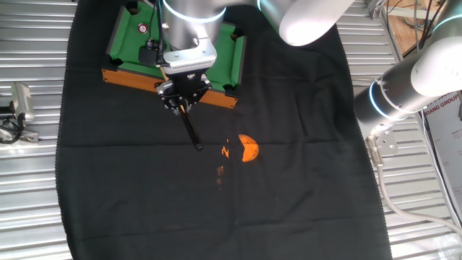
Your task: Hit the pool ball
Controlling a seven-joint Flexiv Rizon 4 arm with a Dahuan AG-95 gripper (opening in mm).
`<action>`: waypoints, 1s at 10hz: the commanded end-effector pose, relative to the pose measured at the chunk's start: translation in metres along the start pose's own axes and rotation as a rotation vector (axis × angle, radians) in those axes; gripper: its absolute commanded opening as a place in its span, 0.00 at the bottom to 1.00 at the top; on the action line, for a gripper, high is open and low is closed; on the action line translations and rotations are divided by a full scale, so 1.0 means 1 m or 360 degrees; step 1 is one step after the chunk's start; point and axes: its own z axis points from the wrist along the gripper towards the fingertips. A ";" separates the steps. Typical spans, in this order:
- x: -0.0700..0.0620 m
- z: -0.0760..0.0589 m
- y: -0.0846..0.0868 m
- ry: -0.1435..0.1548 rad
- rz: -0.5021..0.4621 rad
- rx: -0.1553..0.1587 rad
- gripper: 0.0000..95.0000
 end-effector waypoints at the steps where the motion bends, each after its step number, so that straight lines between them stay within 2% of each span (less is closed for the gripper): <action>1: 0.000 0.000 -0.001 -0.0007 -0.0033 -0.0005 0.00; 10: 0.000 0.001 -0.001 0.0016 -0.0033 -0.0022 0.00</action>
